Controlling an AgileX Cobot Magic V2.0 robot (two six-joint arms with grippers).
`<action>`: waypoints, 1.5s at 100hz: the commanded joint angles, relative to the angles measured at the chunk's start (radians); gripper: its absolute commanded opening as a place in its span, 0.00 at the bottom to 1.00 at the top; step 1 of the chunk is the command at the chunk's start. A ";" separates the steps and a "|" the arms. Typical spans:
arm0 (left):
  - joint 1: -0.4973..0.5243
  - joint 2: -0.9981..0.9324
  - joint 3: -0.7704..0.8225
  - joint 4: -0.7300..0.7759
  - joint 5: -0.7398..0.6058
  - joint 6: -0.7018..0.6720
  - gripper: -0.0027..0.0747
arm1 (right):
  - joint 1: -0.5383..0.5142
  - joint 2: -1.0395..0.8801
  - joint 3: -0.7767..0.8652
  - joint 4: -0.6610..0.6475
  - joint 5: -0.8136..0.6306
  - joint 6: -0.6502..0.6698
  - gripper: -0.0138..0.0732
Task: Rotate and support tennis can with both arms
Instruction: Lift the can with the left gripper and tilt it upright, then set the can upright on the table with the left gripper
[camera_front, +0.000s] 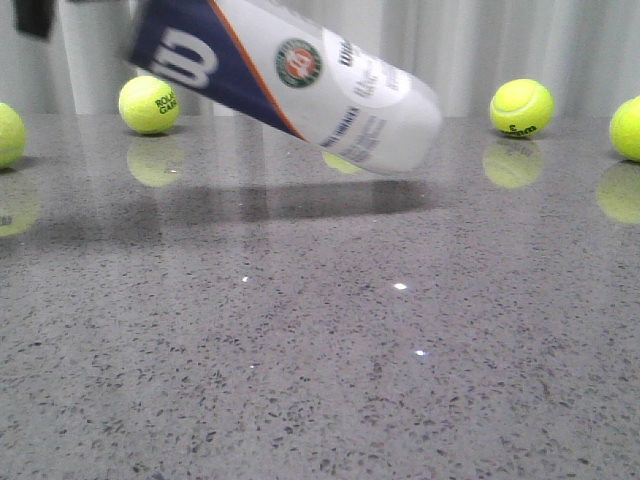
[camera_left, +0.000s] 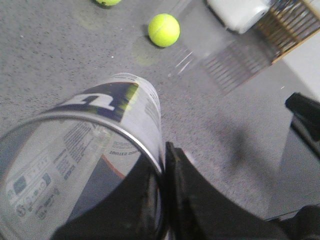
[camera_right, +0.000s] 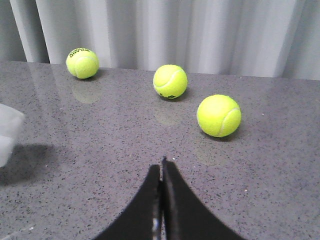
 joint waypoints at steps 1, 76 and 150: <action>0.003 -0.099 -0.094 0.161 -0.003 -0.128 0.01 | -0.008 0.000 -0.027 0.009 -0.079 -0.001 0.08; 0.003 -0.229 -0.302 0.940 0.247 -0.526 0.01 | -0.008 0.000 -0.027 0.009 -0.079 -0.001 0.08; 0.001 -0.089 -0.453 0.902 0.225 -0.524 0.70 | -0.008 0.000 -0.027 0.009 -0.079 -0.001 0.08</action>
